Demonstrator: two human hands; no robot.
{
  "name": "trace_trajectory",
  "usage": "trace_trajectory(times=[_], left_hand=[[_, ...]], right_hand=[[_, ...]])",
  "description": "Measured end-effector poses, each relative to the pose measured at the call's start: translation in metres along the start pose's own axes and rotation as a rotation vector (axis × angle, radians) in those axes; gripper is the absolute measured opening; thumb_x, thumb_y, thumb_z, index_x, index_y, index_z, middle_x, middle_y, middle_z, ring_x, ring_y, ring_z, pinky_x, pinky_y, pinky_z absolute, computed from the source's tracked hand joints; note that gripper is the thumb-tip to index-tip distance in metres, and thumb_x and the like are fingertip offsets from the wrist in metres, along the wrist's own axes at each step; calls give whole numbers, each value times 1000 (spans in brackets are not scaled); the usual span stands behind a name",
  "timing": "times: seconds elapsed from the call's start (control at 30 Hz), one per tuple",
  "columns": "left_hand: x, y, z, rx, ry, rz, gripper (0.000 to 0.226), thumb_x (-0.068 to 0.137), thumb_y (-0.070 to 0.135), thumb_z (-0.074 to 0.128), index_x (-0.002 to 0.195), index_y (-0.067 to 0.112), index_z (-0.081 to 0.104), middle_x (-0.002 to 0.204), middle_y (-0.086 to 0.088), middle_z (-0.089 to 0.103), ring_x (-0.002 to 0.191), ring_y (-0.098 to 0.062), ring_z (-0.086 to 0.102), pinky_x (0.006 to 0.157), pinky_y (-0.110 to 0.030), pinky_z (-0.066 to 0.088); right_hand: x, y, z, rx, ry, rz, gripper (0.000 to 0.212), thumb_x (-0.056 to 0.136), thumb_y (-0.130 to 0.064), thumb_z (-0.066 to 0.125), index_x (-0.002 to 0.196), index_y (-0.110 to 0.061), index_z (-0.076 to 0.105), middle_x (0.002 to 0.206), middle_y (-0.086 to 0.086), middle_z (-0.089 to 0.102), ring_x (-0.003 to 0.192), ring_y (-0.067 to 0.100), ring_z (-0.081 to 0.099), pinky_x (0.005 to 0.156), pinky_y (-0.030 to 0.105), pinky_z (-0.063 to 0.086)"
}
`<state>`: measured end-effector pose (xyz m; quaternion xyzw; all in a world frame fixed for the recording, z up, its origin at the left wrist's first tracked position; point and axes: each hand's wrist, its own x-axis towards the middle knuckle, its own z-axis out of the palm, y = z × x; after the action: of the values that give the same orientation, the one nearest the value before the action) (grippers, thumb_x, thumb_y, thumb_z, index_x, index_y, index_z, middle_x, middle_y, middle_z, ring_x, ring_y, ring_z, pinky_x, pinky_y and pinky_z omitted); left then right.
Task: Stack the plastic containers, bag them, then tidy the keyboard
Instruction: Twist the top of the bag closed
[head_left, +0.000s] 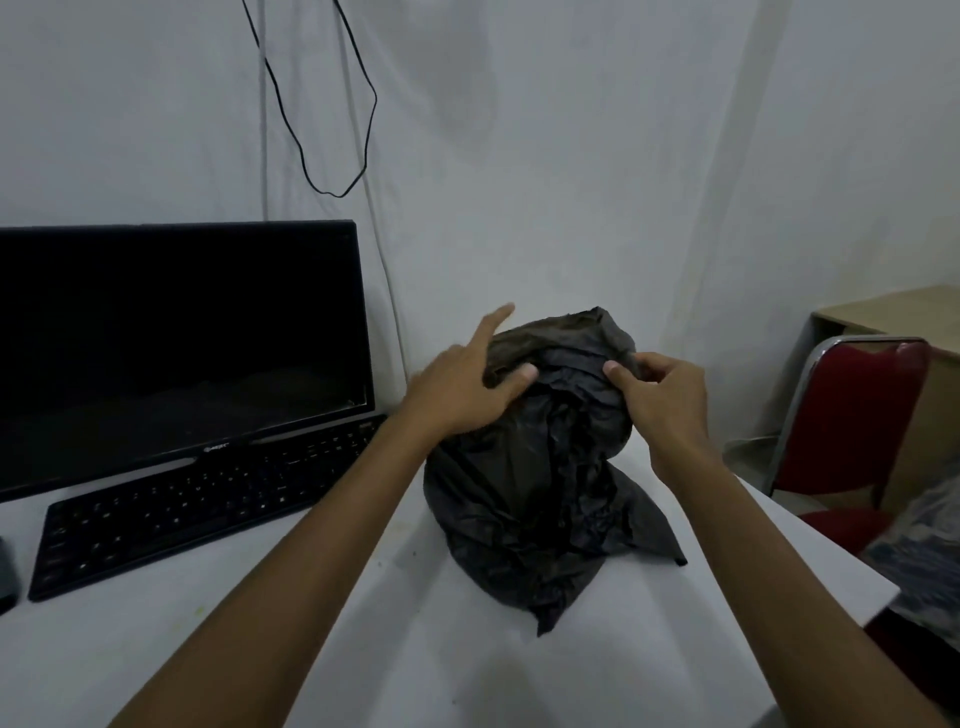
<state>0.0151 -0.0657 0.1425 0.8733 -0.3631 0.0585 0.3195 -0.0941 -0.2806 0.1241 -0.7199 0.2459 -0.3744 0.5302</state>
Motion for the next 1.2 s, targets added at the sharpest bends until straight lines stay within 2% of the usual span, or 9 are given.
trace_trajectory(times=[0.1,0.27,0.47,0.6,0.73,0.8,0.93,1.07,1.2], left_hand=[[-5,6,12,98,-68,-13,88,83,92,49,154,71,2,147,-18,55,137,-41,52,110,-65,44],[-9,7,37,91,-134,-73,51,100,79,31,150,67,32,154,-13,46,150,-34,38,119,-62,32],[-9,5,47,107,-76,-84,47,99,78,36,134,56,60,149,-1,46,142,-28,45,118,-57,36],[-11,9,49,118,-24,-69,47,100,76,41,131,51,67,148,-2,49,139,-30,48,118,-54,35],[-13,9,51,108,4,-62,49,98,77,44,128,49,71,147,-1,49,139,-29,47,119,-51,33],[-13,11,53,108,22,-52,49,98,77,46,128,49,72,145,1,49,139,-27,47,118,-49,33],[-12,10,57,91,63,-48,46,98,76,47,123,49,75,141,3,51,137,-24,48,116,-47,33],[-12,3,59,56,85,-39,44,99,73,48,122,49,76,141,5,52,137,-22,48,116,-46,34],[-12,-3,59,8,110,-10,42,99,70,53,120,46,79,141,4,54,134,-20,52,114,-49,41]], right_hand=[[-4,0,5,61,-18,6,12,89,-34,83,89,-22,83,89,0,82,91,23,80,91,48,66],[-10,-21,10,253,-58,-17,5,96,-20,79,96,-21,83,98,3,83,99,22,80,96,42,64],[-8,-32,-3,587,-154,101,15,96,2,71,96,-10,81,98,11,80,97,24,76,91,36,64],[-8,-26,-12,760,-213,196,7,100,-9,72,106,-12,73,97,10,77,97,27,72,93,43,64],[-4,-24,-25,365,-301,219,54,93,-50,79,141,-29,66,103,-5,77,84,6,77,71,26,63],[-5,-24,-28,104,-433,176,65,86,-57,82,144,-35,62,110,-9,76,87,0,78,70,17,60],[-7,-26,-22,-183,-464,119,19,91,-38,84,98,-21,88,89,1,84,89,17,81,67,18,61],[-11,-33,-19,-357,-495,48,72,86,-75,70,84,-4,84,76,6,78,72,18,73,71,28,56],[-12,-37,-21,-505,-567,-56,43,84,-66,80,87,-23,85,73,-6,70,72,10,65,68,24,46]])
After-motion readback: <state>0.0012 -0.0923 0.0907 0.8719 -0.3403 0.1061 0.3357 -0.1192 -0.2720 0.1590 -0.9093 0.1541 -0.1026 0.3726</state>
